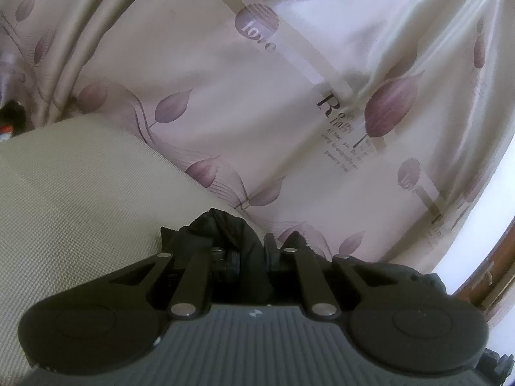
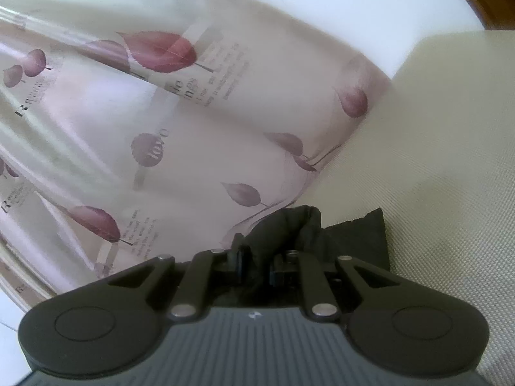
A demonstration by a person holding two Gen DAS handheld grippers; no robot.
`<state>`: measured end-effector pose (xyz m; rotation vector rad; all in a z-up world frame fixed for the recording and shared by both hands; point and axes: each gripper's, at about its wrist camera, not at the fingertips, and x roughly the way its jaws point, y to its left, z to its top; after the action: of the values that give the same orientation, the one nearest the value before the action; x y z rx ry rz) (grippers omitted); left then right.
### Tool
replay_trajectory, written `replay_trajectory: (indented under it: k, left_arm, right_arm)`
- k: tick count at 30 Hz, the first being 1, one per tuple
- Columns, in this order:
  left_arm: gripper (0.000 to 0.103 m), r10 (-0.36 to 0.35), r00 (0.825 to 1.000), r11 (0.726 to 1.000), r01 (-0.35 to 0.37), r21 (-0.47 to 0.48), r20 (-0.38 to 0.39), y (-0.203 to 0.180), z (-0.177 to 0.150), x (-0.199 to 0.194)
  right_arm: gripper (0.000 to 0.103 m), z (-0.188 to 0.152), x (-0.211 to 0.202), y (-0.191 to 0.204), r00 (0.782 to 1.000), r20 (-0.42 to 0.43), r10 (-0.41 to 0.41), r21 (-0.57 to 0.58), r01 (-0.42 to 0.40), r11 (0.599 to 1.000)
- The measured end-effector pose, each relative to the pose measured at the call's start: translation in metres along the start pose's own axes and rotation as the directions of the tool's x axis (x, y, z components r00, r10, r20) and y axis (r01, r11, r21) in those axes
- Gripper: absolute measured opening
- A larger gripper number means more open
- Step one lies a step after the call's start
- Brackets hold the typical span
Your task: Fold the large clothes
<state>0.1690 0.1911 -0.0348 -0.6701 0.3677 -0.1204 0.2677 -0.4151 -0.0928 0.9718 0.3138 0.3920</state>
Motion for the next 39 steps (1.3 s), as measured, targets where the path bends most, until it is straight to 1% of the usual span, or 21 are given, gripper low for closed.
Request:
replay_trajectory:
  k: [7, 14, 20, 26, 30, 32, 35, 37, 39]
  left_arm:
    - [0.021, 0.015, 1.000, 1.000, -0.015, 0.006, -0.011, 0.002, -0.003, 0.009]
    - [0.023, 0.038, 0.999, 0.999, -0.037, 0.027, -0.026, 0.003, -0.005, 0.019]
    - [0.029, 0.059, 0.998, 0.997, -0.057, 0.058, -0.037, 0.001, -0.009, 0.028]
    - [0.035, 0.081, 0.996, 0.993, -0.076, 0.091, -0.046, 0.000, -0.013, 0.034]
    - [0.039, 0.093, 0.994, 0.989, -0.086, 0.121, -0.050, -0.001, -0.014, 0.037]
    - [0.041, 0.100, 0.994, 0.987, -0.092, 0.134, -0.050, -0.003, -0.015, 0.038]
    - [0.046, 0.112, 0.992, 0.981, -0.103, 0.165, -0.050, -0.006, -0.017, 0.040]
    - [0.049, 0.122, 0.991, 0.977, -0.112, 0.182, -0.047, -0.007, -0.018, 0.041]
    - [0.053, 0.130, 0.990, 0.973, -0.118, 0.197, -0.046, -0.010, -0.019, 0.042]
  right_arm:
    - [0.015, -0.004, 0.013, -0.011, 1.000, -0.008, -0.030, 0.021, 0.031, 0.999]
    - [0.016, -0.007, 0.023, -0.016, 0.998, -0.011, -0.058, 0.028, 0.058, 0.998]
    - [0.017, -0.010, 0.030, -0.023, 0.997, -0.021, -0.075, 0.037, 0.076, 0.996]
    - [0.019, -0.011, 0.034, -0.030, 0.997, -0.027, -0.077, 0.060, 0.078, 0.995]
    - [0.022, -0.013, 0.038, -0.032, 0.996, -0.033, -0.085, 0.056, 0.087, 0.995]
    - [0.027, -0.013, 0.039, -0.034, 0.996, -0.035, -0.082, 0.065, 0.084, 0.994]
    - [0.043, -0.012, 0.039, -0.034, 0.997, -0.033, -0.075, 0.079, 0.078, 0.994]
    - [0.072, -0.012, 0.038, -0.032, 0.997, -0.023, -0.076, 0.072, 0.077, 0.994]
    - [0.081, -0.011, 0.035, -0.028, 0.997, 0.007, -0.071, 0.060, 0.070, 0.996]
